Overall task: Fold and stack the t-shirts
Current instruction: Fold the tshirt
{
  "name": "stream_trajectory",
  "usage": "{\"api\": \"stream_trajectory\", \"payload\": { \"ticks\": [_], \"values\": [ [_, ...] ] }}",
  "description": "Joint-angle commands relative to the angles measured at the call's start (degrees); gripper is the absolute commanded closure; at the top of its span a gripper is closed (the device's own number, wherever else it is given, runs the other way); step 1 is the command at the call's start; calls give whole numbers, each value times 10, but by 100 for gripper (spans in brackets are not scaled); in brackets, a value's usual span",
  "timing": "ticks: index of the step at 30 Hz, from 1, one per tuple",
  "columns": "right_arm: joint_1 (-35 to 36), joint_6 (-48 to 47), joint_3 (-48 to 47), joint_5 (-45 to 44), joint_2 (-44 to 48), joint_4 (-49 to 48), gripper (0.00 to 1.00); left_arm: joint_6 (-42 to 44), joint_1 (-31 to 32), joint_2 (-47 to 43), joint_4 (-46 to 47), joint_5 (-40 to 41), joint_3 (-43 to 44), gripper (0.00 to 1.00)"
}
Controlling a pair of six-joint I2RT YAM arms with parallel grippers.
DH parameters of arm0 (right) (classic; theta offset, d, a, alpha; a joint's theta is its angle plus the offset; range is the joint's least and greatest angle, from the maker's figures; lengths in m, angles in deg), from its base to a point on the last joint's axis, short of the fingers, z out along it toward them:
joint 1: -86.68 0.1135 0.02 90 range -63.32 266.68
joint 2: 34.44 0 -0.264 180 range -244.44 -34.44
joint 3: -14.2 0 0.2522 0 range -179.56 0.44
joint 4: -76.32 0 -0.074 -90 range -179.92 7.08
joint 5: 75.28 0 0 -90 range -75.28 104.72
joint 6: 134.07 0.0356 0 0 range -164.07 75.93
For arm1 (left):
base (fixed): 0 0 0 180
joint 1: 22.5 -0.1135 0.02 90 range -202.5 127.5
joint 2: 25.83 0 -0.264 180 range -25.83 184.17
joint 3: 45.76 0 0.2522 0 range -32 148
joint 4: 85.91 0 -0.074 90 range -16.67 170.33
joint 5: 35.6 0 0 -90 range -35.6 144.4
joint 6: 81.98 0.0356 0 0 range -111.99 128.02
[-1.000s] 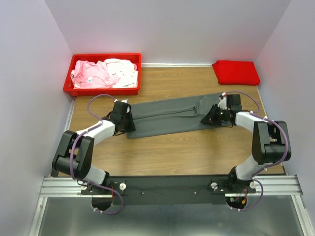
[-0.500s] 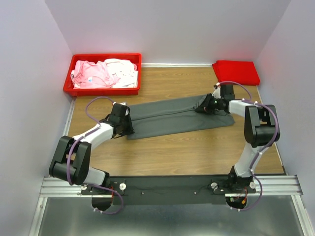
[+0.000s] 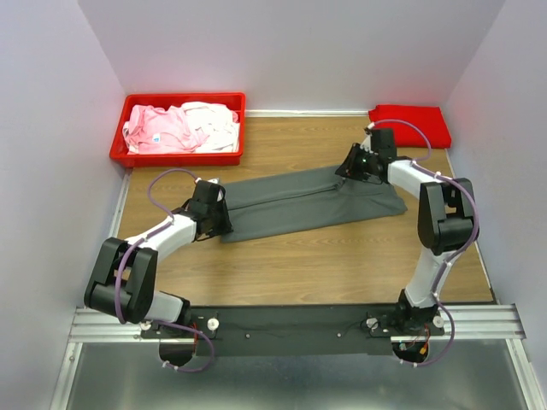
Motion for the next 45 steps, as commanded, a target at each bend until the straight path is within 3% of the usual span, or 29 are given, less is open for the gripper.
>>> {"api": "stream_trajectory", "payload": {
  "ticks": [1,12,24,30,37,41,45],
  "values": [
    [32,-36,-26,-125,19,38,66,8,-2,0,-1,4,-7,65],
    [62,-68,-54,-209,-17,64,66,7,10,-3,2,3,-8,65],
    [70,-81,-70,-201,-65,70,67,6,16,0,5,2,-9,65],
    [70,-79,-80,-232,-68,71,88,6,18,1,2,6,-10,65],
    [70,-67,-107,-276,-50,74,92,5,23,7,-6,10,-11,64],
    [70,-65,-125,-274,-58,78,92,5,25,10,-8,12,-12,64],
    [70,-63,-132,-257,-82,86,79,5,26,9,-9,16,-10,64]
  ]
}}
